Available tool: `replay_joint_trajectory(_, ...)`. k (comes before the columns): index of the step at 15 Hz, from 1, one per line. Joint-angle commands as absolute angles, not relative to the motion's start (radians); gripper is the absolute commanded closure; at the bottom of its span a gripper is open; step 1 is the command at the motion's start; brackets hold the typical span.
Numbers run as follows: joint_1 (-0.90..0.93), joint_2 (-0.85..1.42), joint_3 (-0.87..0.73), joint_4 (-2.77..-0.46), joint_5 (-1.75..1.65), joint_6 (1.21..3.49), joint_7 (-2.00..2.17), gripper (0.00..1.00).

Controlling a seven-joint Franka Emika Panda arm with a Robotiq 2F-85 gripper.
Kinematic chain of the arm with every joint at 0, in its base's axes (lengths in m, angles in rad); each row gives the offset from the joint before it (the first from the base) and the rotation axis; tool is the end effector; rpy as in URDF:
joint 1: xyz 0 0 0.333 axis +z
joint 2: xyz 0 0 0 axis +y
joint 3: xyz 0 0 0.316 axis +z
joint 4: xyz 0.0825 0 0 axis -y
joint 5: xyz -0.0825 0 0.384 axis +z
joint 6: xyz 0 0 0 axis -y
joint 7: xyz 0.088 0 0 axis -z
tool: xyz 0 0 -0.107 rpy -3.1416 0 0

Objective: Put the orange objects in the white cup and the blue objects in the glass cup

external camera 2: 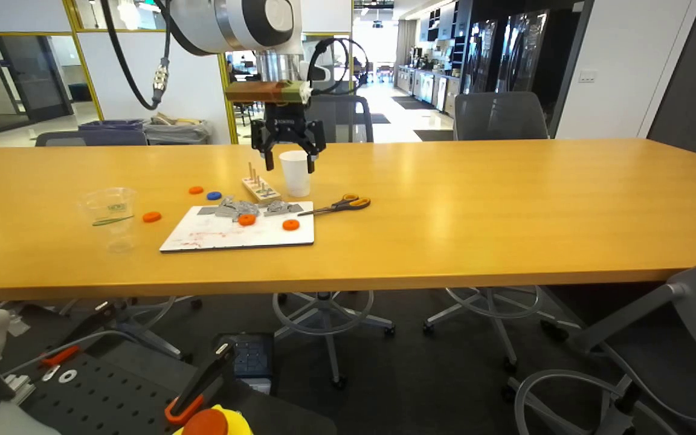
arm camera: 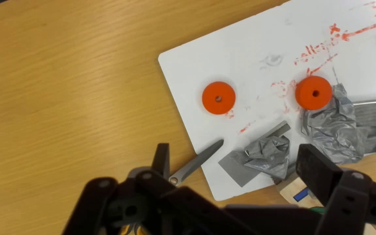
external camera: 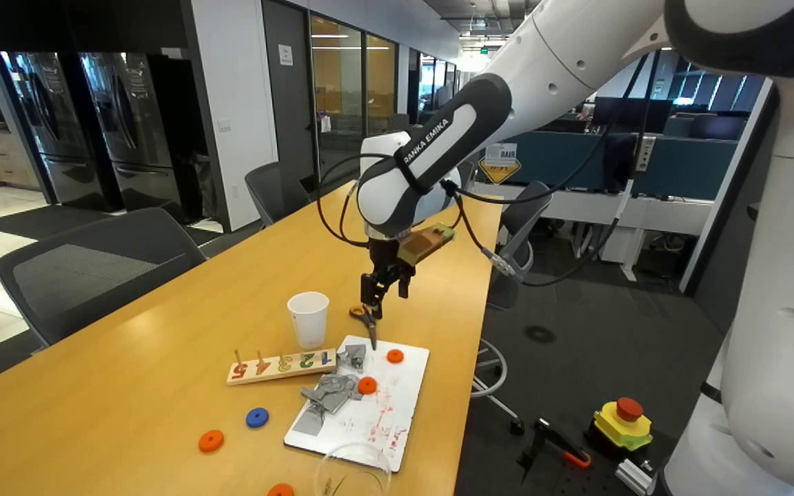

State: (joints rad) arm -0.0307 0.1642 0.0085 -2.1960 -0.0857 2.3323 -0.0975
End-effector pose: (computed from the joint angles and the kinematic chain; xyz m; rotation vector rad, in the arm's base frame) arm 0.5469 -0.0136 0.3074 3.0761 0.2083 -0.0484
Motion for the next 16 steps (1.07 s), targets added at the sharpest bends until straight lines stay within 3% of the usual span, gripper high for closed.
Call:
replay_joint_trajectory(1, -0.039, 0.226, 0.006, -2.181, -0.066, 2.375, -0.171, 0.0)
replay_joint_trajectory(16, -0.076, 0.361, 0.019, -2.222, -0.046, 2.565, -0.218, 0.0)
